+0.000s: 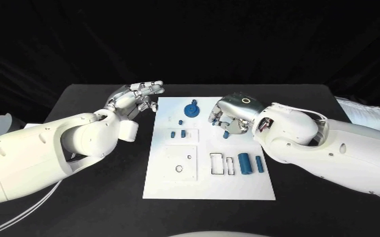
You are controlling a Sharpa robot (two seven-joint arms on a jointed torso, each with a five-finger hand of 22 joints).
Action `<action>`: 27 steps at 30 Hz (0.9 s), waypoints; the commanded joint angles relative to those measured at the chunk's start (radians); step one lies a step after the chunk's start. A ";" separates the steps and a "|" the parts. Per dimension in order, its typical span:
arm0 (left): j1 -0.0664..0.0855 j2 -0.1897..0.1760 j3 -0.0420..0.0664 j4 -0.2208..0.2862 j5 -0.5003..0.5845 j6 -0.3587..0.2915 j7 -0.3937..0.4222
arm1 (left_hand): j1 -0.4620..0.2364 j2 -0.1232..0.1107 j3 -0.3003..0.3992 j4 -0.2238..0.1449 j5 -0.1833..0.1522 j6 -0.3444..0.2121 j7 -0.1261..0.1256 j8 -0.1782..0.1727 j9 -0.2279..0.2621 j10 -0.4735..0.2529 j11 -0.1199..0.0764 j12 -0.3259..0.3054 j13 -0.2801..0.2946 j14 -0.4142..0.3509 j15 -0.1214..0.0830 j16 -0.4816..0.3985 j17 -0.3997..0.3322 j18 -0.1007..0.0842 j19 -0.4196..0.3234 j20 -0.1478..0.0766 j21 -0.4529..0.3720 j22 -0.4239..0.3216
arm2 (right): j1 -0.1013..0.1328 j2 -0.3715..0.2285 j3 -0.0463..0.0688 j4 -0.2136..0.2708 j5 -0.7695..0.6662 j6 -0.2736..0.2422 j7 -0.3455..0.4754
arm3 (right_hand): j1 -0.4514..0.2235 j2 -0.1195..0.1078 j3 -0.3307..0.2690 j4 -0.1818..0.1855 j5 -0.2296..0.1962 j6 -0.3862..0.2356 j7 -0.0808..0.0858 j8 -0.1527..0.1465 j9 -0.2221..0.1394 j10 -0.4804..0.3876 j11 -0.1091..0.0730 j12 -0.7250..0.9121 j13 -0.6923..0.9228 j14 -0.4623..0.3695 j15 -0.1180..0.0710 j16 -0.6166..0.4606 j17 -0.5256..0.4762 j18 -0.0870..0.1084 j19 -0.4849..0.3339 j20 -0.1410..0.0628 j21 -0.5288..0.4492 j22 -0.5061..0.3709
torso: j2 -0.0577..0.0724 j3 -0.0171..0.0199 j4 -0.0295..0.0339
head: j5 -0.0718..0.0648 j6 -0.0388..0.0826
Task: Assemble the parts on the task board
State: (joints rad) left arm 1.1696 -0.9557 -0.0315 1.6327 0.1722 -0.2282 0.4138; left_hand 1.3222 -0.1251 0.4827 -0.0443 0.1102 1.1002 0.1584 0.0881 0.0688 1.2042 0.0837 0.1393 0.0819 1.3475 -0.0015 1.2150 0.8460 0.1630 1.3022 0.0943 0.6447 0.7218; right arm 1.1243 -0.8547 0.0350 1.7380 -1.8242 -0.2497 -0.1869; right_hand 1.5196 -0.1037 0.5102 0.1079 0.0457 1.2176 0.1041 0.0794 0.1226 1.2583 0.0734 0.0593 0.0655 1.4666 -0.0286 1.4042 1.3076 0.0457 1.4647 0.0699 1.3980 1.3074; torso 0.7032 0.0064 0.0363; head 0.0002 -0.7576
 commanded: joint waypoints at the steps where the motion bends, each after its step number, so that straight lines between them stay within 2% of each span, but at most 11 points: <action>1: 0.000 0.003 0.000 0.002 0.003 0.013 0.007 | 0.004 0.006 0.001 -0.005 -0.002 0.002 0.000 0.003 0.000 -0.007 0.000 0.006 0.001 -0.008 0.000 -0.006 -0.002 0.019 -0.006 0.001 -0.007 -0.001 | -0.017 0.018 -0.001 0.021 0.000 0.000 0.015 | -0.013 0.000 0.006 -0.001 0.004 0.002 0.007 -0.001 0.003 0.035 -0.026 0.003 0.001 0.065 -0.003 0.007 0.047 0.008 0.007 0.000 0.003 0.047 | 0.000 -0.0016 -0.0014 | 0.030 -0.010; 5: 0.000 0.005 0.000 0.003 0.003 0.015 0.007 | 0.004 0.006 0.000 -0.005 -0.002 0.001 0.001 0.003 0.000 -0.008 0.000 0.006 0.001 -0.008 0.000 -0.006 -0.002 0.019 -0.006 0.001 -0.007 -0.001 | -0.048 0.047 -0.001 0.033 0.001 0.007 0.025 | -0.014 0.000 0.008 -0.002 0.004 0.002 0.008 -0.002 0.003 0.035 -0.025 0.003 0.001 0.065 -0.003 0.007 0.047 0.008 0.006 0.000 0.002 0.047 | 0.001 -0.0014 0.0005 | 0.051 -0.018; 9: 0.000 0.009 0.000 0.004 0.003 0.019 0.007 | 0.002 0.005 -0.003 -0.006 -0.003 0.000 0.002 0.003 0.000 -0.010 0.001 0.007 0.000 -0.009 0.001 -0.006 -0.003 0.019 -0.006 0.002 -0.008 -0.002 | -0.084 0.076 -0.003 0.028 0.000 0.011 0.037 | -0.015 0.000 0.010 -0.004 0.004 0.002 0.008 -0.002 0.003 0.034 -0.025 0.003 0.000 0.065 -0.003 0.006 0.046 0.008 0.006 0.000 0.002 0.046 | 0.000 -0.0022 0.0029 | 0.065 -0.027; 15: 0.000 0.010 0.001 0.006 0.003 0.021 0.009 | -0.012 0.001 -0.017 0.000 -0.004 -0.003 0.003 0.003 0.000 -0.014 0.003 0.012 0.000 -0.010 0.003 -0.005 -0.006 0.018 -0.006 0.003 -0.011 -0.004 | -0.117 0.111 -0.006 -0.005 -0.004 0.011 0.049 | -0.017 -0.001 0.015 -0.008 0.004 0.000 0.010 -0.003 0.004 0.032 -0.024 0.002 0.000 0.065 -0.002 0.006 0.046 0.008 0.006 0.000 0.002 0.046 | 0.001 -0.0014 -0.0023 | 0.079 -0.034; 18: 0.000 0.010 0.001 0.008 0.003 0.022 0.010 | -0.016 0.000 -0.022 0.001 -0.004 -0.003 0.003 0.003 0.000 -0.016 0.003 0.014 0.000 -0.010 0.003 -0.005 -0.006 0.018 -0.006 0.004 -0.012 -0.004 | -0.131 0.123 -0.007 -0.018 -0.008 0.008 0.054 | -0.017 -0.001 0.015 -0.008 0.004 0.000 0.010 -0.003 0.004 0.032 -0.024 0.002 0.000 0.065 -0.002 0.006 0.046 0.008 0.006 0.000 0.002 0.046 | 0.002 -0.0002 -0.0029 | 0.088 -0.037; 27: 0.000 0.013 0.001 0.008 0.003 0.023 0.009 | -0.020 -0.001 -0.028 0.003 -0.004 -0.004 0.003 0.003 -0.001 -0.018 0.004 0.016 0.000 -0.011 0.004 -0.004 -0.008 0.018 -0.005 0.004 -0.014 -0.005 | -0.148 0.149 -0.009 -0.043 -0.005 0.017 0.056 | -0.025 -0.002 0.018 -0.011 0.004 0.000 0.011 -0.004 0.006 0.031 -0.022 0.003 0.000 0.065 -0.001 0.007 0.046 0.008 0.006 0.001 0.001 0.045 | 0.001 0.0002 -0.0019 | 0.087 -0.045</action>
State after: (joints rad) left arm 1.1696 -0.9453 -0.0316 1.6384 0.1723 -0.2256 0.4143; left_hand 1.3129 -0.1264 0.4618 -0.0400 0.1102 1.1001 0.1584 0.0881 0.0688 1.1935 0.0873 0.1509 0.0817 1.3439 0.0022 1.2150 0.8395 0.1631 1.3022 0.0943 0.6367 0.7176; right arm 0.9780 -0.7075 0.0264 1.6968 -1.8210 -0.2470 -0.1429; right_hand 1.5061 -0.1065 0.5232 0.0965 0.0465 1.2151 0.1078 0.0682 0.1264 1.2585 0.0735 0.0567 0.0642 1.4667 -0.0285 1.4079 1.3074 0.0457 1.4646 0.0699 1.3979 1.3080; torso 0.7046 0.0063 0.0340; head 0.0883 -0.8000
